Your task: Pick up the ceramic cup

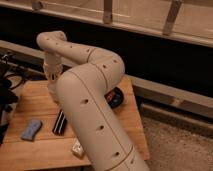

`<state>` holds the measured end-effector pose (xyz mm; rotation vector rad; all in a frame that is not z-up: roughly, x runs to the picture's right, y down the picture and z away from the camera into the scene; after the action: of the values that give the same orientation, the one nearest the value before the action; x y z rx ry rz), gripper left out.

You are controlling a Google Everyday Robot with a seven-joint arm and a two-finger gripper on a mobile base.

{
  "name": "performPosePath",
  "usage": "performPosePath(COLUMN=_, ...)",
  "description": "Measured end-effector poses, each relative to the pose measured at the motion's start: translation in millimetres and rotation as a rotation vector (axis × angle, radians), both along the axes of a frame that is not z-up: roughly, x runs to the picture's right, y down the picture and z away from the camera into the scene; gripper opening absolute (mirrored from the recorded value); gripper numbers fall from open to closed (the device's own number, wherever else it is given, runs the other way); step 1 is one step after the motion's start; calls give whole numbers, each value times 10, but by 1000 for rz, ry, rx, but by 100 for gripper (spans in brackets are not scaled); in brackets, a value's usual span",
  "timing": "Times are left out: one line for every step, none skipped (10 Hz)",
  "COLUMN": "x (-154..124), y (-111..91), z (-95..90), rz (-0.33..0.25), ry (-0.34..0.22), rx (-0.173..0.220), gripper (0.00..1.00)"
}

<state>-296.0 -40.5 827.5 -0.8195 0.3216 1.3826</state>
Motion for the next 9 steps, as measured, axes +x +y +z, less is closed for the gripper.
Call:
performPosePath(x=-14, y=5, z=8, rz=-5, ry=2, rx=3, gripper=34)
performPosePath(x=-21, y=4, z=13, rz=-16, ry=10, rx=13, gripper=45)
performPosePath(x=-17, y=-21, z=7, rz=-24, ry=15, rx=35, gripper=57)
performPosePath(x=16, y=-47, z=21, rz=-24, ry=21, rx=49, gripper=65)
performPosePath(x=55, y=-67, z=25, rz=-20, ry=26, rx=58, gripper=73)
performPosePath(x=117, y=-96, z=29, rz=-9, ry=28, rx=70, gripper=79)
performPosePath(x=176, y=-125, z=24, rz=17, ry=11, rx=78, gripper=80)
performPosePath(x=229, y=-133, z=35, rz=45, ry=-17, rx=76, gripper=80)
performPosePath(x=249, y=-159, z=23, rz=84, ry=-58, rx=74, gripper=80)
